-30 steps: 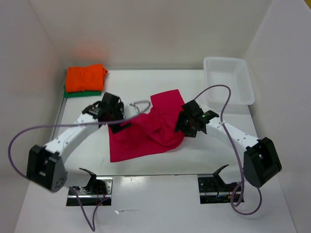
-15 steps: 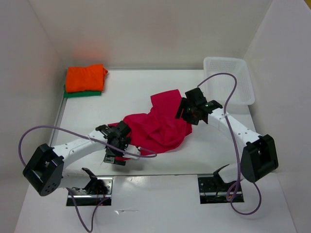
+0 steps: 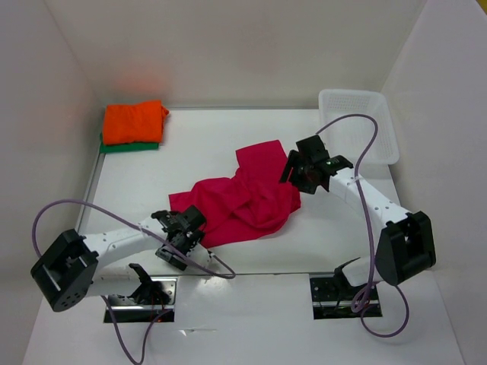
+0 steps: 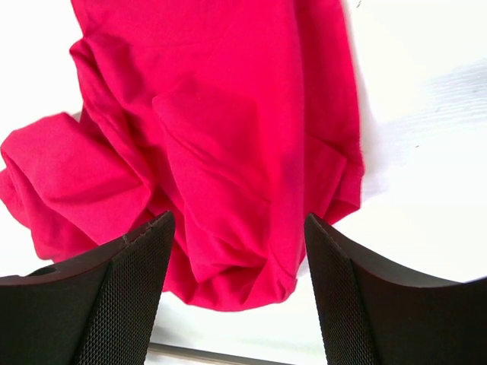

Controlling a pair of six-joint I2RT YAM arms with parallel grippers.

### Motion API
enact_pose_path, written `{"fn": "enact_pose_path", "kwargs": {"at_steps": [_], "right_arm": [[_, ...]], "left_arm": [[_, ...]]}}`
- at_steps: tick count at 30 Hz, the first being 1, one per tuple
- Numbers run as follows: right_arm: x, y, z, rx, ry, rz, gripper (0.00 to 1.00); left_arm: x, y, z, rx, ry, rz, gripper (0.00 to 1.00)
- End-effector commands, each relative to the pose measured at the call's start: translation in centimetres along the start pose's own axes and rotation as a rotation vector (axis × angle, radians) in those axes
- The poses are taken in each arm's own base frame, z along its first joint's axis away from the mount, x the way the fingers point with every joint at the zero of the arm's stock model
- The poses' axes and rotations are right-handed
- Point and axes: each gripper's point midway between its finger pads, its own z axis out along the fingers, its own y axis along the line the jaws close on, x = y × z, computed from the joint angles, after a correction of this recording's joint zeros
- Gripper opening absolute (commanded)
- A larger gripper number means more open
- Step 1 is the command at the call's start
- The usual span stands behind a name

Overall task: Fold and stack the t-shirts
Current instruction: Flatten out the tshirt

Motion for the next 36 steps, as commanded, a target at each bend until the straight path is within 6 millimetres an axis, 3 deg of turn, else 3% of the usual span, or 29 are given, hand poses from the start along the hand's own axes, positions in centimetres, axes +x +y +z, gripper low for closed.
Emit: {"fn": "enact_pose_path", "kwargs": {"at_steps": [1, 2, 5, 7, 8, 9, 10, 12, 13, 15, 18, 19, 22, 25, 26, 28, 29, 31, 33, 34, 35, 36], "right_arm": [[-1.7, 0.5, -0.3, -0.023, -0.039, -0.005, 0.74], [-2.1, 0.9, 0.0, -0.023, -0.039, -0.005, 0.74], [-3.5, 2.0, 0.2, -0.034, -0.054, -0.048, 0.74], [-4.2, 1.9, 1.8, 0.008, -0.050, -0.074, 0.74], [-5.1, 2.3, 1.9, 0.016, -0.066, -0.095, 0.74], [-5.1, 1.9, 3.4, 0.052, -0.048, -0.097, 0.74], [-6.6, 1.4, 3.8, 0.086, -0.070, -0.090, 0.74], [-7.0, 0.1, 5.6, 0.139, -0.045, -0.074, 0.74], [-8.1, -0.5, 6.0, 0.157, -0.060, -0.056, 0.74], [-8.4, -1.2, 6.9, 0.178, -0.062, -0.056, 0.74], [-8.1, -0.6, 8.9, 0.142, -0.029, -0.113, 0.74], [-6.8, -0.7, 10.2, 0.131, 0.026, -0.114, 0.74], [-6.2, -0.3, 12.1, 0.107, 0.064, -0.124, 0.72], [-6.3, 0.3, 12.5, 0.072, 0.064, -0.123, 0.52], [-6.3, 0.7, 12.6, 0.054, 0.064, -0.122, 0.30], [-5.9, 0.4, 12.8, 0.064, 0.079, -0.122, 0.14], [-6.5, 0.4, 12.7, 0.056, 0.073, -0.113, 0.00], [-6.6, 0.5, 12.2, 0.053, 0.069, -0.113, 0.00], [-9.5, 2.2, 9.8, 0.004, -0.014, -0.106, 0.00], [-10.5, 3.0, 8.6, -0.014, -0.040, -0.106, 0.00], [-13.0, 4.6, 5.6, -0.050, -0.119, -0.106, 0.00], [-14.7, 4.9, 3.9, -0.058, -0.170, -0.096, 0.00]], "left_arm": [[-1.5, 2.0, 1.5, -0.037, -0.049, -0.019, 0.88], [-1.8, 2.3, 1.6, -0.036, -0.060, -0.059, 0.71], [-2.6, 3.0, 2.4, -0.006, -0.073, -0.115, 0.47], [-2.8, 2.7, 2.9, 0.028, -0.072, -0.141, 0.22], [-3.1, 2.6, 2.9, 0.044, -0.084, -0.177, 0.12], [-3.1, 2.5, 2.9, 0.045, -0.084, -0.188, 0.05], [-3.1, 2.5, 2.9, 0.045, -0.084, -0.188, 0.04], [-3.3, 2.7, 2.6, 0.030, -0.100, -0.198, 0.02], [-3.5, 3.1, 2.4, 0.021, -0.104, -0.212, 0.02], [-3.6, 2.9, 2.2, 0.036, -0.108, -0.233, 0.00], [-4.1, 3.6, 1.4, 0.014, -0.133, -0.274, 0.00], [-4.2, 4.0, 1.1, 0.004, -0.138, -0.284, 0.00], [-4.4, 4.1, 0.9, 0.008, -0.147, -0.293, 0.00], [-4.3, 5.1, 0.4, -0.019, -0.150, -0.344, 0.00], [-4.4, 5.4, 0.2, -0.023, -0.164, -0.373, 0.00], [-4.2, 6.8, -0.5, -0.031, -0.201, -0.487, 0.00], [-3.9, 7.1, -0.9, -0.035, -0.202, -0.526, 0.00], [-3.2, 8.9, -1.9, -0.059, -0.235, -0.640, 0.00], [-2.1, 10.2, -3.0, -0.079, -0.257, -0.720, 0.00], [-0.5, 10.8, -4.0, -0.092, -0.274, -0.788, 0.00], [0.7, 12.9, -5.8, -0.149, -0.300, -0.826, 0.00], [3.7, 13.8, -7.1, -0.201, -0.291, -0.903, 0.00]]}}
